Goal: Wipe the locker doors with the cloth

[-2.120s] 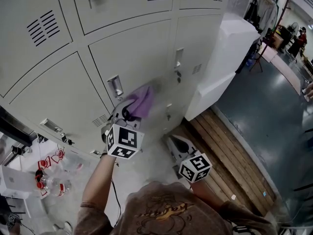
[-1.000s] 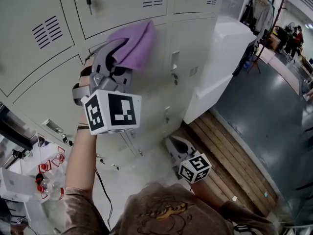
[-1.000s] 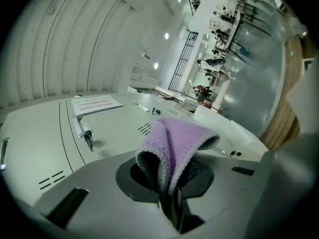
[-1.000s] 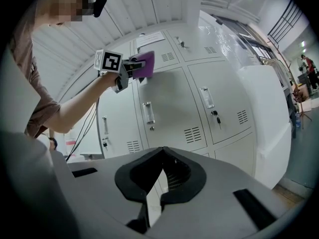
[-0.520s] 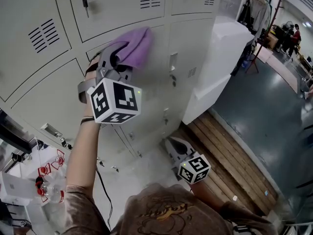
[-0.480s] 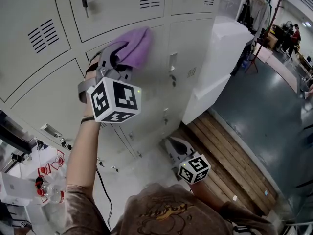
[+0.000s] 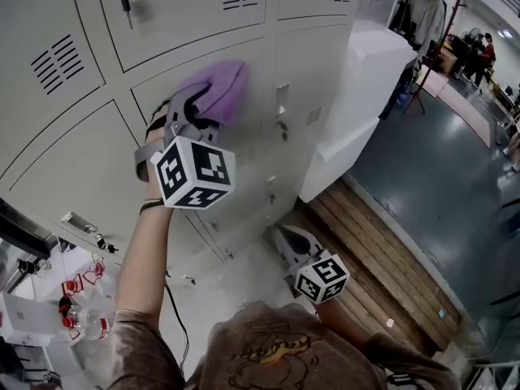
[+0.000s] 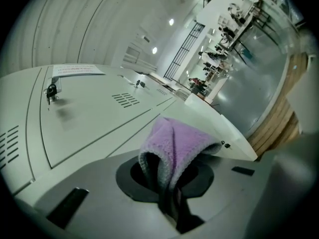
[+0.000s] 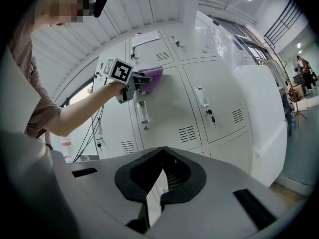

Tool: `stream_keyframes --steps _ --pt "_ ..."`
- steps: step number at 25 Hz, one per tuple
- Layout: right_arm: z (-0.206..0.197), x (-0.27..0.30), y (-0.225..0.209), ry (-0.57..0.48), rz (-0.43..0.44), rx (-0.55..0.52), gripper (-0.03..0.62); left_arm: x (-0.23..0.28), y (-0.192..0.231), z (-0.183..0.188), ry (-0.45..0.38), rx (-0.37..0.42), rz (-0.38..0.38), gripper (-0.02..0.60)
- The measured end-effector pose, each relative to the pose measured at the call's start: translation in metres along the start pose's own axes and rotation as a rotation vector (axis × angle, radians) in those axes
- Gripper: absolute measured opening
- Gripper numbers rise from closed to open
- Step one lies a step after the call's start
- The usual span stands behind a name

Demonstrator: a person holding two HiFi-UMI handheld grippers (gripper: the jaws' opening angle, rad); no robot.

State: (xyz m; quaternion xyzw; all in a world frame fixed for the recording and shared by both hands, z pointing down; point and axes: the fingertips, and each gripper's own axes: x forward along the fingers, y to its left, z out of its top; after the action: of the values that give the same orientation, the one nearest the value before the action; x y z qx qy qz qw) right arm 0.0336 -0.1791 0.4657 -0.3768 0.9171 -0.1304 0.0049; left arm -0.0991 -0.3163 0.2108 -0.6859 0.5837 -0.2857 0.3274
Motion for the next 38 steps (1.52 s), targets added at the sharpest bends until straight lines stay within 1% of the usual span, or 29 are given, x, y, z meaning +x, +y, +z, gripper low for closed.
stream_keyframes --steps 4,11,24,28,32,38 --pt "-0.003 0.0 -0.004 0.007 -0.008 0.003 -0.002 0.004 -0.025 -0.018 0.034 -0.035 -0.05 0.043" --pt "-0.004 0.004 -0.005 0.012 -0.003 0.004 -0.002 0.011 -0.068 -0.047 0.094 -0.086 -0.113 0.043" --pt "-0.007 0.003 -0.018 0.022 -0.026 0.014 -0.002 0.018 -0.152 -0.107 0.204 -0.161 -0.233 0.043" --pt "-0.007 0.003 -0.022 0.024 -0.029 0.015 -0.002 0.019 -0.178 -0.127 0.237 -0.205 -0.282 0.043" --pt "-0.008 0.002 -0.025 0.027 -0.035 0.019 -0.002 0.019 -0.203 -0.146 0.279 -0.22 -0.324 0.043" --pt "-0.008 0.001 -0.028 0.024 -0.044 0.019 -0.002 0.018 -0.245 -0.18 0.344 -0.274 -0.401 0.043"
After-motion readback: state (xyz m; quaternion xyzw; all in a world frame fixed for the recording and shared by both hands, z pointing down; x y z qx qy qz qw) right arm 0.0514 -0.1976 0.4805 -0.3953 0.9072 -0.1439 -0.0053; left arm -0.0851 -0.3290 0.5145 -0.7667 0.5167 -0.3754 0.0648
